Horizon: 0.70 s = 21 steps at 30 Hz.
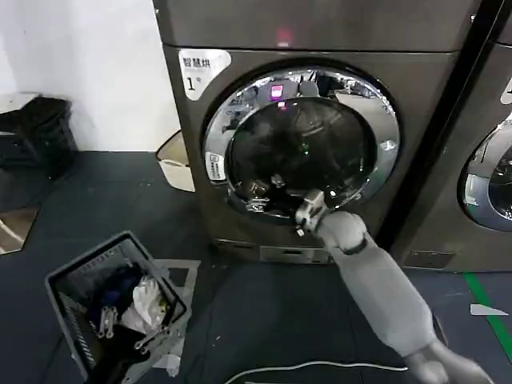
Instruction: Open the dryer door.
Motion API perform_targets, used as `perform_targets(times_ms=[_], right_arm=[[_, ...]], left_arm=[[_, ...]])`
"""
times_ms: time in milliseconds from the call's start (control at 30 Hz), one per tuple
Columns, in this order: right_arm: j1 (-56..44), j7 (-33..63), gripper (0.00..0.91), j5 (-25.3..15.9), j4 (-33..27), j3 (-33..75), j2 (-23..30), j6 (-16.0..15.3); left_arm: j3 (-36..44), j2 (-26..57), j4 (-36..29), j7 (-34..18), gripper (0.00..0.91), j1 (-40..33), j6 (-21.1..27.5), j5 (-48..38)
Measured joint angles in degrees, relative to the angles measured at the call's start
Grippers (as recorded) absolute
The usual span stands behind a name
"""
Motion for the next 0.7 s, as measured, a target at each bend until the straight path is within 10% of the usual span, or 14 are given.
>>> perform_targets(times_ms=[700], right_arm=[[4.80, -1.90, 0.907, -0.26, -5.27, -2.58, 4.45, -0.02]], left_arm=[[0.30, -0.15, -0.06, 0.20, 0.907, -0.01, 0.62, 0.88]])
